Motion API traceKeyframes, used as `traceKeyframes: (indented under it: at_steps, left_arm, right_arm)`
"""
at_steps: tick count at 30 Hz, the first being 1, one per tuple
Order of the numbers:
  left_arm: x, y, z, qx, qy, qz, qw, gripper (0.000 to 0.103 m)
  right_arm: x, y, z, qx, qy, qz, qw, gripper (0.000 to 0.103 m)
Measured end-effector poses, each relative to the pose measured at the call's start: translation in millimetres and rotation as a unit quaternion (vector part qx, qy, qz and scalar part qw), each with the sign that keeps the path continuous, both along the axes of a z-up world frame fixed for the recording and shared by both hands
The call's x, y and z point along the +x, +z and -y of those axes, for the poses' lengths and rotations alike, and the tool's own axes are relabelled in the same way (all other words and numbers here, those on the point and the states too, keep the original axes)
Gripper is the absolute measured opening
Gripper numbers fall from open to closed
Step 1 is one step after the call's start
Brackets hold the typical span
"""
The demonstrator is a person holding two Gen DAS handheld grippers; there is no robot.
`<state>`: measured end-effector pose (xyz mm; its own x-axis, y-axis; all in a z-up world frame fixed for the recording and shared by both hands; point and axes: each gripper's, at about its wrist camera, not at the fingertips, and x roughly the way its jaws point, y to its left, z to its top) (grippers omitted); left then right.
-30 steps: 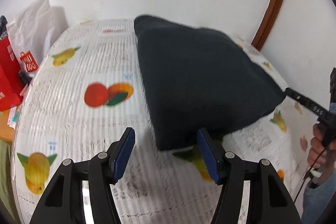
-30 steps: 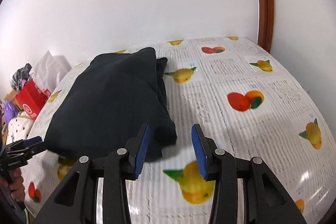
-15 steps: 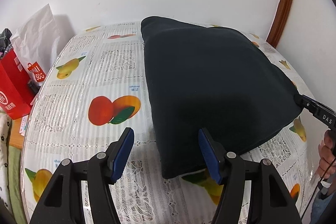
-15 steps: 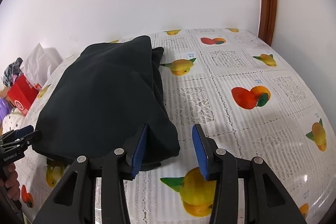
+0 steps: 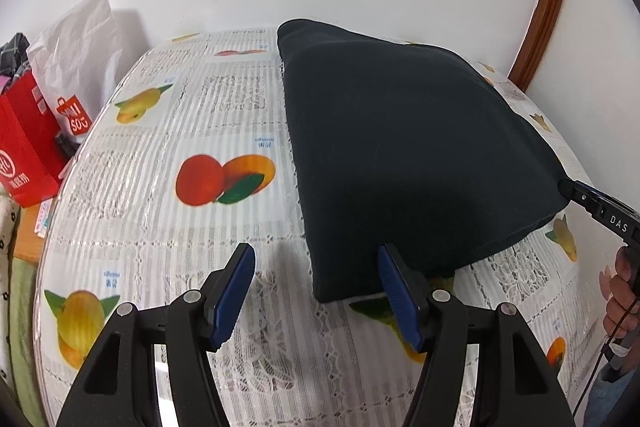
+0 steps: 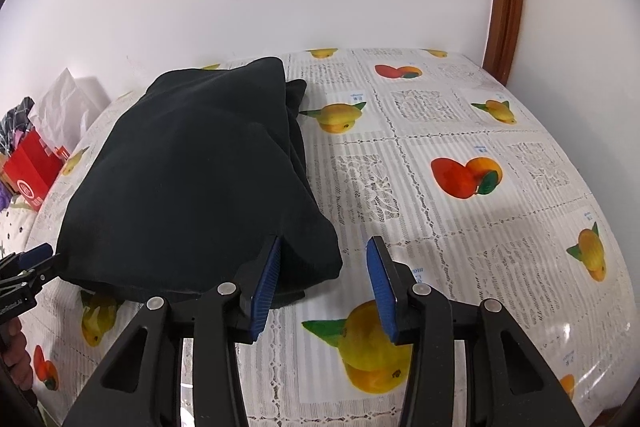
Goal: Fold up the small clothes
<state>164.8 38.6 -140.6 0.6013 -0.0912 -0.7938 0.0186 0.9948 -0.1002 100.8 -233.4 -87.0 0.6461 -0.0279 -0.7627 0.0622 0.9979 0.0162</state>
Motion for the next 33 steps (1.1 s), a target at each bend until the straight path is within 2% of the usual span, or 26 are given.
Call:
traceKeyframes:
  at_steps: [10,17,23,25,30,32,33]
  left_arm:
    - [-11,1,-1,-0.017,0.005,-0.003,0.9998,0.062]
    - [-28,21,1,-0.013,0.009,0.013,0.9998,0.065]
    - [-57,52,10,-0.012,0.01,0.053,0.9985,0.075]
    - [-70,63,13,-0.011,0.011,0.067,0.9976,0.078]
    - [-100,82,22,-0.006,0.013,0.084,0.9964,0.082]
    - [-113,88,25,-0.003,0.012,0.09,0.9959,0.09]
    - [-119,91,27,-0.002,0.012,0.094,0.9955,0.091]
  right_arm:
    - [-12,6,-1,-0.008,-0.014,-0.002,1.0,0.045]
    - [-31,26,-5,-0.006,-0.022,0.009,1.0,0.047]
    - [-62,58,-17,0.002,-0.027,0.034,0.999,0.063]
    - [-78,69,-23,0.001,-0.029,0.044,0.999,0.072]
    - [-111,86,-36,-0.011,-0.022,0.044,0.999,0.078]
    - [-126,93,-39,-0.016,-0.021,0.047,0.999,0.082]
    - [-132,95,-40,-0.018,-0.023,0.05,0.998,0.087]
